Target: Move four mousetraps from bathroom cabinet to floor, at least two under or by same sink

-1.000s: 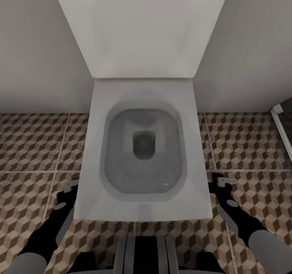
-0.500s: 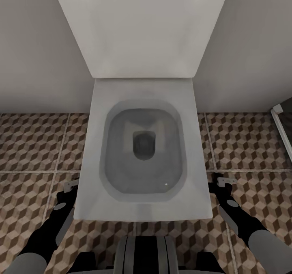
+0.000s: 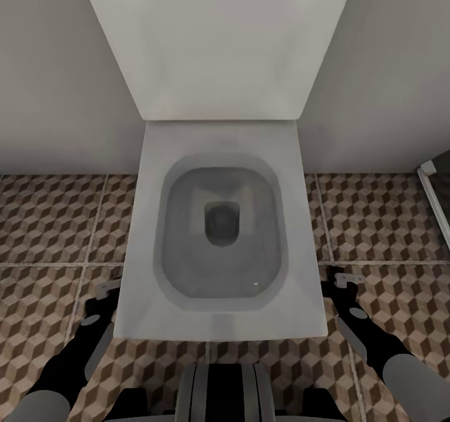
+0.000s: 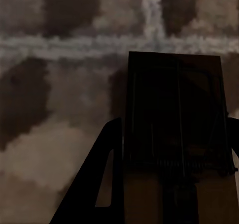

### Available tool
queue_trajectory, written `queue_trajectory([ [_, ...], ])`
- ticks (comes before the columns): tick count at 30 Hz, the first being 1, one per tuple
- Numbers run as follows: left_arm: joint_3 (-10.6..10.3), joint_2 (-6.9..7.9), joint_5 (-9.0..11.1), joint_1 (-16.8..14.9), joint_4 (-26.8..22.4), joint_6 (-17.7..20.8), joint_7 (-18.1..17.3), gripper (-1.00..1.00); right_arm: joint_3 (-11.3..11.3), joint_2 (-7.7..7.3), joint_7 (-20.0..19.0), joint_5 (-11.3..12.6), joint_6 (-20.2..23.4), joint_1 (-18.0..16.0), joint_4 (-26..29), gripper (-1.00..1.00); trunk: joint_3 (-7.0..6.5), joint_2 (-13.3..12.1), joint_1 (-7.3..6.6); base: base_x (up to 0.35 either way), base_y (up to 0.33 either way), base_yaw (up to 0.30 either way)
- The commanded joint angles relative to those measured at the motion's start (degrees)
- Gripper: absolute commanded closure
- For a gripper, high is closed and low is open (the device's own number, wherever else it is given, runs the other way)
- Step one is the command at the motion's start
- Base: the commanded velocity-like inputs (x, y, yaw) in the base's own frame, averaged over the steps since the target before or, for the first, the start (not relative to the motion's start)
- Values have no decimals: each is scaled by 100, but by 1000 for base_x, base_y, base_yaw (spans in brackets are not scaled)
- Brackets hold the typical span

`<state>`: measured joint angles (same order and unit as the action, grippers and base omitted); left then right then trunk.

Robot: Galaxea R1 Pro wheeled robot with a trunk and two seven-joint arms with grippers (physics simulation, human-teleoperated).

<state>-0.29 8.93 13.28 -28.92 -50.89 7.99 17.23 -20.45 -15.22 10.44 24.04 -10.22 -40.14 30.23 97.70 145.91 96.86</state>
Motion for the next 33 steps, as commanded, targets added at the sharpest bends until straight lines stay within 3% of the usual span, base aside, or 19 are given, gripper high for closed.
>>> queue_trajectory([
  [1,-8,17,27,0,-7,37,65,100,-47,-7,19,66,-30,-5,1,100,3,1,-1,0,0,0],
  [24,-6,1,52,0,0,63,15,100,-47,-9,-38,49,-153,-3,27,100,3,1,-1,0,0,0],
  [29,-10,-9,52,1,0,56,17,100,-13,-61,-611,74,-212,-2,20,100,3,1,-1,0,0,0],
  [33,-14,-13,52,0,0,54,17,100,-5,-74,-639,86,-216,-2,12,100,3,1,-1,0,0,0],
])
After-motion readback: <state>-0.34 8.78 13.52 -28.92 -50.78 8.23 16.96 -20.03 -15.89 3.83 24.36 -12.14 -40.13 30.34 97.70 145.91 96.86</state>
